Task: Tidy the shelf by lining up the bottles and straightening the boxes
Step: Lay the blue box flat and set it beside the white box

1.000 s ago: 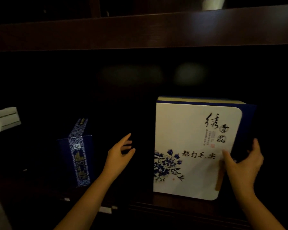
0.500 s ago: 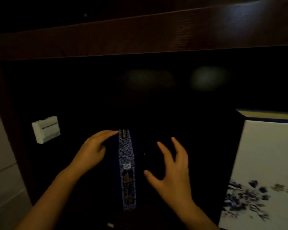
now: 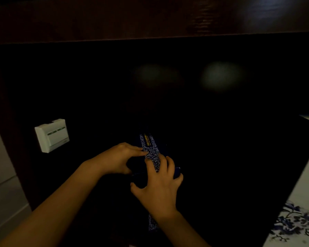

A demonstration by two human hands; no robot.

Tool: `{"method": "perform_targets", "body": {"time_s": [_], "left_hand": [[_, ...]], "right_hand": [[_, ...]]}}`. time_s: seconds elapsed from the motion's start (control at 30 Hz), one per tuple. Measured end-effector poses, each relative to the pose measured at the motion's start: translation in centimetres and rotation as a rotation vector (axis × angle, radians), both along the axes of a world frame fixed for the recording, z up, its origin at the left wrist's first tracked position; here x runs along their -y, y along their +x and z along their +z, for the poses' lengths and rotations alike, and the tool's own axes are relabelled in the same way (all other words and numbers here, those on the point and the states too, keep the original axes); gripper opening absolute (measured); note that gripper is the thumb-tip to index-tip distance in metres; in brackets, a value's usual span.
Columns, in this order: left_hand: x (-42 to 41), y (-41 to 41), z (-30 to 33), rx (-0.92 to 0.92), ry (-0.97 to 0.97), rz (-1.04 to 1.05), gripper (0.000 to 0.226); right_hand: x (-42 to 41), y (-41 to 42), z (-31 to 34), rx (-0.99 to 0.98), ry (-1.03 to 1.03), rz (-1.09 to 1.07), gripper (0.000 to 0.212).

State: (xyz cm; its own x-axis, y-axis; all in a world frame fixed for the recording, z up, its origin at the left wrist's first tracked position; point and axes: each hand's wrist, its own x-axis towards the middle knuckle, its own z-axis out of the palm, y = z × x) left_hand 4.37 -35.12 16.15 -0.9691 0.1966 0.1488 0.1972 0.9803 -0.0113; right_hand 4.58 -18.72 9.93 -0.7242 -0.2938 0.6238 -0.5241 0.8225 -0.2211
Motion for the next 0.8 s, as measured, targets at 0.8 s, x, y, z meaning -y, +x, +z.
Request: {"method": "perform_targets", "body": {"time_s": [0.8], "left_hand": [[-3.2, -6.8, -4.5, -0.195, -0.139, 0.152, 0.115]], "right_hand": [[-15.2, -9.4, 3.0, 0.130, 0.295, 0.073, 0.069]]}}
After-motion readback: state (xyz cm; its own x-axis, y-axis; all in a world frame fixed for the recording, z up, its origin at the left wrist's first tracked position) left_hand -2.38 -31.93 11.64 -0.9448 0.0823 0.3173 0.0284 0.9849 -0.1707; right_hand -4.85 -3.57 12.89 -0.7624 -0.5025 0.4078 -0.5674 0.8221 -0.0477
